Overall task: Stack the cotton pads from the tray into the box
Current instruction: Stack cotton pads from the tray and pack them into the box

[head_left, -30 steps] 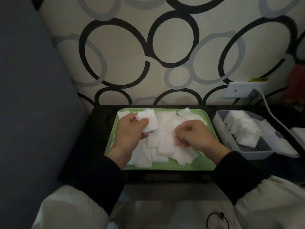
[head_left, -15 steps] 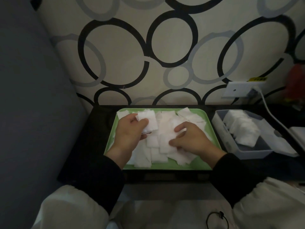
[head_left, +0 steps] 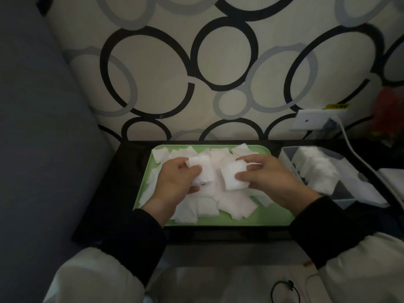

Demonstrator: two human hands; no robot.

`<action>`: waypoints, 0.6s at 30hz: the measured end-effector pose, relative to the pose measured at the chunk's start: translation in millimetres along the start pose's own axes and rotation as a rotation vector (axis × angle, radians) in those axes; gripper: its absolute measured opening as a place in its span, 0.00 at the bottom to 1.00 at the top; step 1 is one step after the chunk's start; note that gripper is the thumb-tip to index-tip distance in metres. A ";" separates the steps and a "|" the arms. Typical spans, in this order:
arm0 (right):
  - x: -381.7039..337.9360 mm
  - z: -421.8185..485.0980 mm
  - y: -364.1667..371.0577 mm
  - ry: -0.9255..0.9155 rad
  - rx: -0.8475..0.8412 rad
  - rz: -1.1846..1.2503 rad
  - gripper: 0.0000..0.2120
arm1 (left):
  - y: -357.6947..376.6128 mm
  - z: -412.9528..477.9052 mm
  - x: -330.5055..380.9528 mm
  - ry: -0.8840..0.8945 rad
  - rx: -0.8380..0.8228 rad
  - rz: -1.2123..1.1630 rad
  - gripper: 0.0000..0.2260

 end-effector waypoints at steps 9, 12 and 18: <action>-11.1 -9.0 13.8 -0.069 -0.071 0.165 0.22 | 24.1 -14.6 8.2 0.000 -0.218 0.014 0.04; -11.4 -9.8 13.4 -0.077 -0.041 0.106 0.20 | 27.9 -19.3 10.3 0.004 -0.264 0.011 0.06; -16.0 -13.5 14.6 -0.097 -0.012 -0.006 0.17 | 27.1 -22.8 13.2 0.008 -0.305 0.011 0.06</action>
Point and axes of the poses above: each hand's wrist, its own z-axis towards the middle knuckle, its own y-axis out of the palm, x = y × z, the point moved 3 cm from there along z, towards the middle knuckle, and after that the axes turned 6 degrees about -z, right-handed, at the moved point
